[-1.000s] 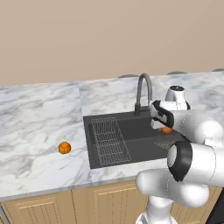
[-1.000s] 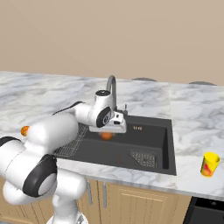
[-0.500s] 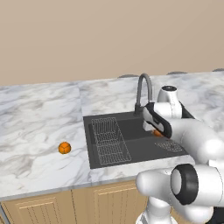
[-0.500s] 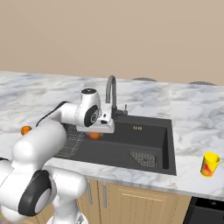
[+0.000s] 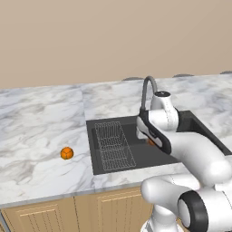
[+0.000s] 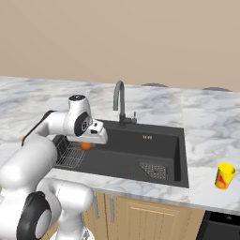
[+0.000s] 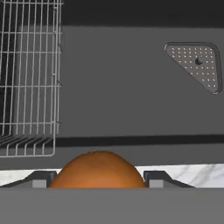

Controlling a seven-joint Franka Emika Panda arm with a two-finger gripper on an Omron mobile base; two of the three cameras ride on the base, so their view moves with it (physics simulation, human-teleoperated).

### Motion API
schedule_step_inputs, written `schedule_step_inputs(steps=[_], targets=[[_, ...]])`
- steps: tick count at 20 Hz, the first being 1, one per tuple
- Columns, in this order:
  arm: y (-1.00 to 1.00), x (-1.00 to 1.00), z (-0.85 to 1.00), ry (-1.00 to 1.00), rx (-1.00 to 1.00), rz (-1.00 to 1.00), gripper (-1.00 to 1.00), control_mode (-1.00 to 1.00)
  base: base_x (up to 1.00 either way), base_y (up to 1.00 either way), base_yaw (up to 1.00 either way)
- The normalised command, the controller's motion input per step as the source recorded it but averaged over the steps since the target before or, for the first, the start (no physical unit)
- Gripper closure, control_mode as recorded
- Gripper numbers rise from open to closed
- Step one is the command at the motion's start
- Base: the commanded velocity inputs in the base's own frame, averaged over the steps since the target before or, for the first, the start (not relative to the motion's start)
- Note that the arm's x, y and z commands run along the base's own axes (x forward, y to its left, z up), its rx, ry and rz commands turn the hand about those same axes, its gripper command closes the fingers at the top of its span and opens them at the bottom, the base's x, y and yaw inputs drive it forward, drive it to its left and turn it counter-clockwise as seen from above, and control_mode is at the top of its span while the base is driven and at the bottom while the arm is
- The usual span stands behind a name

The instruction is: Remove the tangerine and orange from the sink. Then move the bowl and cup from the counter to the sink for washing.

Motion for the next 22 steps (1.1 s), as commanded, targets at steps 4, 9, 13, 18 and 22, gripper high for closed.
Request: schedule_step_inputs(steps=[4,9,13,18,22], targets=[[0.59,-0.09,0.09,0.03,0.00,-0.01,1.00,-1.00,0.00,0.00,0.00],[0.60,-0.04,0.06,0.06,0.00,0.00,1.00,-1.00,0.00,0.00,0.00],[0.57,0.00,0.01,0.09,0.00,0.00,1.00,-1.00,0.00,0.00,0.00],[0.58,-0.02,0.00,0.05,0.00,0.00,1.00,-1.00,0.00,0.00,0.00],[0.59,-0.03,0.00,0.04,0.00,0.00,1.00,-1.00,0.00,0.00,0.00]])
